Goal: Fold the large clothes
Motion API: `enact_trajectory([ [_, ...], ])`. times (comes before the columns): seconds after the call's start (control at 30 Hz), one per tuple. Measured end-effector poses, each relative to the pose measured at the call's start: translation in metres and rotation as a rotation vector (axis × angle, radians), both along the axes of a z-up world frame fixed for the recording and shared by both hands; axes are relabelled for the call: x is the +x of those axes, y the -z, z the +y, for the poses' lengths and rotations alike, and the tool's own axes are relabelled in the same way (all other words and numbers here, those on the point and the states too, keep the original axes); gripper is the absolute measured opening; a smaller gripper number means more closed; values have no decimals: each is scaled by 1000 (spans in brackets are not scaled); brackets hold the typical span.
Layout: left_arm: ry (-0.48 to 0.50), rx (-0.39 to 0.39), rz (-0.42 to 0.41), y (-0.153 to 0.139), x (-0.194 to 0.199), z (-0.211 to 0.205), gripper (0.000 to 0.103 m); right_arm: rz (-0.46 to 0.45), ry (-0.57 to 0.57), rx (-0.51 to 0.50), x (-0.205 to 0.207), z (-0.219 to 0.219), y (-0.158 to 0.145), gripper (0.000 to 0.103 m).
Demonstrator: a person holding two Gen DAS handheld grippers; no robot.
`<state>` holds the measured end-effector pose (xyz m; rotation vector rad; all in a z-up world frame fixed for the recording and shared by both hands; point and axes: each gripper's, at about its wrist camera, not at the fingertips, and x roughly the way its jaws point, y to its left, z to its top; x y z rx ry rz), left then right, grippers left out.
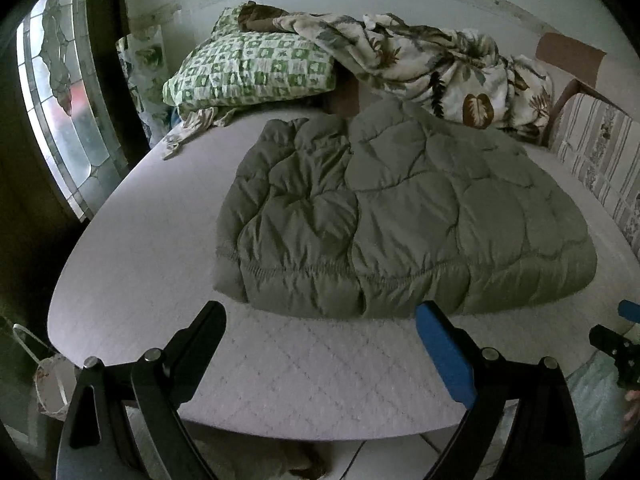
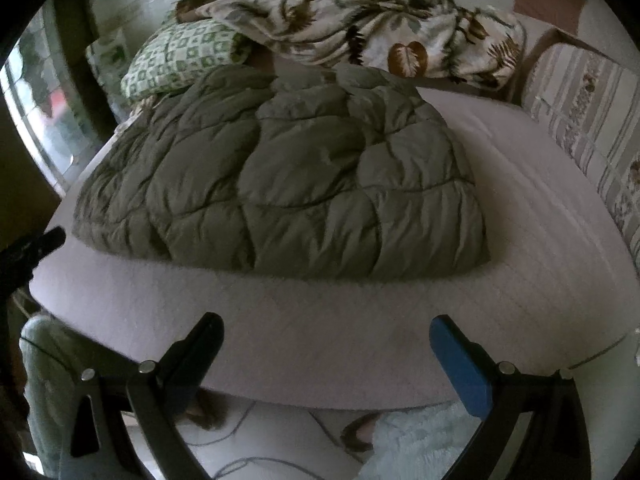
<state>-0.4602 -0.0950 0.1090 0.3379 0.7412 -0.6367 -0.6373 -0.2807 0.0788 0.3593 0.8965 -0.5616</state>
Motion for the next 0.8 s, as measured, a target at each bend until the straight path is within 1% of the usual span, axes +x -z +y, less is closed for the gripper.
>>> enact_trajectory([
  [0.2,14,34,-9,2,-13,3,96,3,-55,-12,-4,18,-6,103],
  [0.33,21,30,-30,-2,-22,8,96,-9,-64,-29,-8,27,-12,103],
  [0.47,27,4,-36,-8,-30,16,96,-31,-58,-38,-16,33,-21,103],
  [0.57,11,6,-59,-14,-38,21,96,-45,-51,-39,-23,37,-26,103],
  [0.63,-26,28,-94,-17,-43,23,96,-49,-49,-41,-27,40,-29,103],
  [0.7,-28,27,-112,-20,-46,25,96,-54,-47,-44,-31,43,-31,103],
  [0.8,-7,3,-93,-22,-49,29,96,-68,-46,-42,-38,47,-35,103],
])
